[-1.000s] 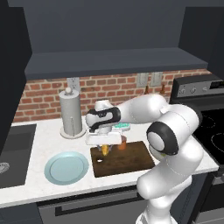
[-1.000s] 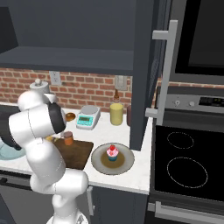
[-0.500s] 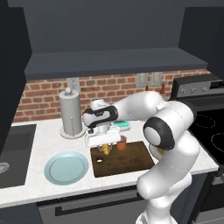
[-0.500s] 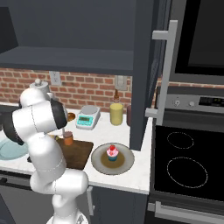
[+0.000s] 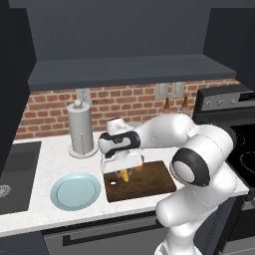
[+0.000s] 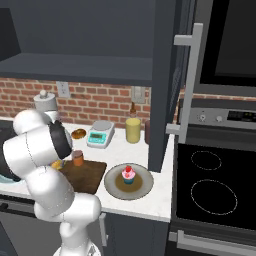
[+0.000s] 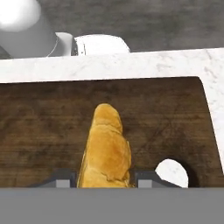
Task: From the different types of pastries on the counter, select a croissant and place it on the cutting board. Then retrieve a jar of jam from the cabinet and place it alongside the croissant on the cutting board.
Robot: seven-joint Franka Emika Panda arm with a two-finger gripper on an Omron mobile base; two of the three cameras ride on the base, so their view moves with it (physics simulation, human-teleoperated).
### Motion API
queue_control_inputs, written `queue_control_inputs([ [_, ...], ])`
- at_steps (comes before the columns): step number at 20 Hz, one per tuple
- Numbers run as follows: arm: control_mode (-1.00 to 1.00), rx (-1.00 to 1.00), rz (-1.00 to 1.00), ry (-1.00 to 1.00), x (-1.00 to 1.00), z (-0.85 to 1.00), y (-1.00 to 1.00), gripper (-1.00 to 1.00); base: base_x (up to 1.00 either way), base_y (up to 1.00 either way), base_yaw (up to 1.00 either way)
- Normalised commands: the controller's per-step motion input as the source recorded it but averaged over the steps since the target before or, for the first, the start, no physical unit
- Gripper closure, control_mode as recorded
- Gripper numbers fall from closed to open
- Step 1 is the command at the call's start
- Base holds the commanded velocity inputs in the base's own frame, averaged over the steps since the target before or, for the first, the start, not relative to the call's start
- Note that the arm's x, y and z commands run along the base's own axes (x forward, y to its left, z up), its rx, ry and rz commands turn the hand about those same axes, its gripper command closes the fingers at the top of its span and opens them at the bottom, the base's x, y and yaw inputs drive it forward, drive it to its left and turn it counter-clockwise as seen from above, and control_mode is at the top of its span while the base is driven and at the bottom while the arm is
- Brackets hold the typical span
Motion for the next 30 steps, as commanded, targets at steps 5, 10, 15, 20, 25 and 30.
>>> queue_control_inputs([
  [5, -1.0, 0.09, -0.01, -0.13, -0.33, -0.49, -0.27, 1.0, 0.0, 0.0, 0.0],
  [10, -1.0, 0.09, 0.04, 0.0, 0.0, -0.57, -0.03, 1.0, 0.0, 0.0, 0.0],
  [15, -1.0, 0.0, 0.05, 0.0, 0.06, -0.55, 0.0, -1.0, 0.0, 0.0, 0.0],
  [20, -1.0, 0.0, 0.02, -0.01, 0.0, 0.11, 0.0, -1.0, 0.0, 0.0, 0.0],
  [25, -1.0, 0.0, 0.06, -0.05, 0.0, 0.49, 0.0, -1.0, 0.0, 0.0, 0.0],
  [30, -1.0, 0.0, 0.08, -0.02, 0.0, 0.54, 0.0, -1.0, 0.0, 0.0, 0.0],
])
